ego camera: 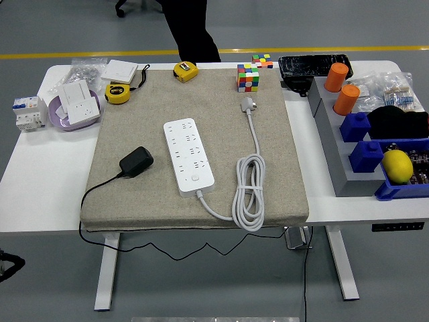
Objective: Pick up the plug,place it near the board,insert it into the board,press the button
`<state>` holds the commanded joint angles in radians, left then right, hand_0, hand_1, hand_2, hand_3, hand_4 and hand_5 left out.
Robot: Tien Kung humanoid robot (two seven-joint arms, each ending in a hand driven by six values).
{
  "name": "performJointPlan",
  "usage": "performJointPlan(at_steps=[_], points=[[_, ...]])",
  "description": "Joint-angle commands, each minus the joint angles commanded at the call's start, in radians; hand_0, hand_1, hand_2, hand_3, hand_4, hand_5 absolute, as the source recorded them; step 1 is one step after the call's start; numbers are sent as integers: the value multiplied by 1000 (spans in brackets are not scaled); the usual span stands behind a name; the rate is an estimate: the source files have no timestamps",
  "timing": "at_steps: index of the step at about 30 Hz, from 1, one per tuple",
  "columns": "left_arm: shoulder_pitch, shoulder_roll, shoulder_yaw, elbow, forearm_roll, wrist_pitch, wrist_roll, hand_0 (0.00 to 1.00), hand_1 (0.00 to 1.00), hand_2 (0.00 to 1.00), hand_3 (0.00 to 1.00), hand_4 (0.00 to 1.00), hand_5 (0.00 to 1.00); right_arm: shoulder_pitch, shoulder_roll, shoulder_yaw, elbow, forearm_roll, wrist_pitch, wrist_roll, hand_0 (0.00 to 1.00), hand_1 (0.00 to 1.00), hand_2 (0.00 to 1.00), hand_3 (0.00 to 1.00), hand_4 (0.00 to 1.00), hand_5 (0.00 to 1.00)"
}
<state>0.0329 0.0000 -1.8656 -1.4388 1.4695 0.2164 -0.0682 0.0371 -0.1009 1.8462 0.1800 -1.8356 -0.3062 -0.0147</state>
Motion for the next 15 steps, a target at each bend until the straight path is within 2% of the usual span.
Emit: performJointPlan(at_steps=[3,5,6,9,11,12,15], points=[[-3,0,-1,-3,18,-3,14,614,746,754,838,998,998,-6,0,-21,0,25,36,-18,438,411,445,433,998,627],[0,0,-3,-5,26,-5,23,614,746,754,838,998,998,-8,-4,-48,0,53,95,-39,438,411,445,433,998,627],[2,0,-2,-5,29,-6,26,638,757,768,839,998,998,-6,-7,-59,0,63,131,-58,800,806,812,854,998,776],[6,0,-1,-4,31,-8,33,638,757,768,839,998,998,-2,-16,-75,0,77,223,-113,800,806,812,854,998,776],[5,0,0,-4,33,-10,37,638,757,768,839,998,998,0,-24,-90,0,75,305,-179,800,806,812,854,998,776],[4,0,1,-4,33,-10,38,643,757,770,843,998,998,0,-26,-92,0,65,344,-209,998,892,867,863,998,914],[0,0,5,-4,38,-12,43,643,757,770,843,998,998,-5,-34,-107,0,23,463,-283,998,892,867,863,998,914]])
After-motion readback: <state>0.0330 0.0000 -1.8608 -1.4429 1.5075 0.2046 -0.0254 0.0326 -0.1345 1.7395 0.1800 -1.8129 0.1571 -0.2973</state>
